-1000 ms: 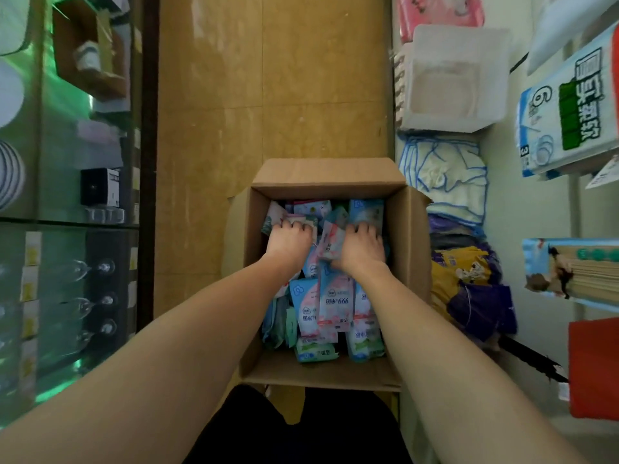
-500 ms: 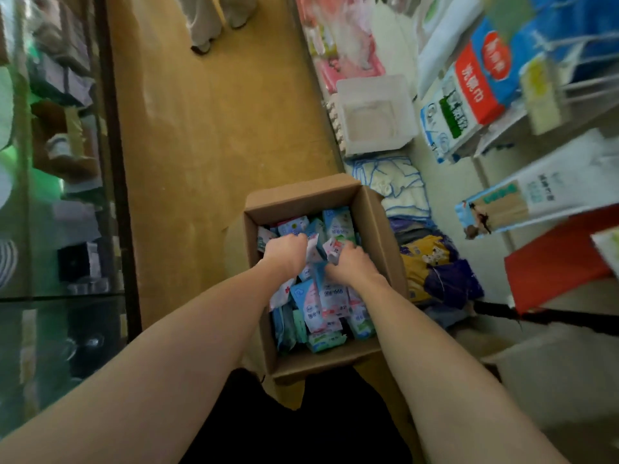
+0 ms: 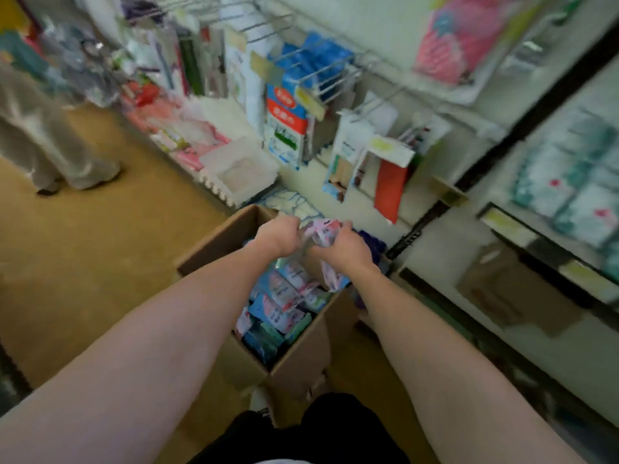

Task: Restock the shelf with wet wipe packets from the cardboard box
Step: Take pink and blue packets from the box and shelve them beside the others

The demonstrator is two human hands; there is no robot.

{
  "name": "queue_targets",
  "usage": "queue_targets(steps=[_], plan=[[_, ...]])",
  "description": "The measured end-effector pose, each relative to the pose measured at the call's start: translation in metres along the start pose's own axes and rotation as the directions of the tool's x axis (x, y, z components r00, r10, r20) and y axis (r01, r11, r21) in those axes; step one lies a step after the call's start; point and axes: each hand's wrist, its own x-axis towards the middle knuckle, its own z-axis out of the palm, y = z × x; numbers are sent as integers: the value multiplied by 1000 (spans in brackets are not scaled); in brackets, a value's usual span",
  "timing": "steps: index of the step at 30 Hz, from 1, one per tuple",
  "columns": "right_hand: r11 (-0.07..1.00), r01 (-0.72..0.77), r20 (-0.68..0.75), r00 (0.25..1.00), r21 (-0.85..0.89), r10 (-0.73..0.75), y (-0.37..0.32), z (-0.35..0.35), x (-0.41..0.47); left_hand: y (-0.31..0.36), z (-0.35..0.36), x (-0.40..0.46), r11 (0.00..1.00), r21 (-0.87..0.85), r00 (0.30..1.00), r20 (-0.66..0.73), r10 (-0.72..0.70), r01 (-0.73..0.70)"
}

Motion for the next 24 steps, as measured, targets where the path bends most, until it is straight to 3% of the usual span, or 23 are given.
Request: queue_targets(steps=[4, 8, 15, 21, 24], plan=[[995, -86, -202, 975, 42, 92, 48, -53, -40, 79, -9, -2, 980, 88, 984, 22, 175, -176], [970, -202, -299, 925, 135, 235, 97, -106, -77, 159, -10, -8, 945, 126, 953, 8, 303, -302], [942, -278, -432, 837, 191, 335, 188, -194, -141, 299, 3, -30, 860, 142, 862, -68, 502, -489], [916, -332, -393, 829, 226, 397, 276, -255, -199, 417, 37, -62, 836, 129, 840, -36, 542, -534], [901, -311, -384, 825, 301, 413, 312, -278, -213, 457, 50, -70, 848, 89, 843, -100, 529, -522]])
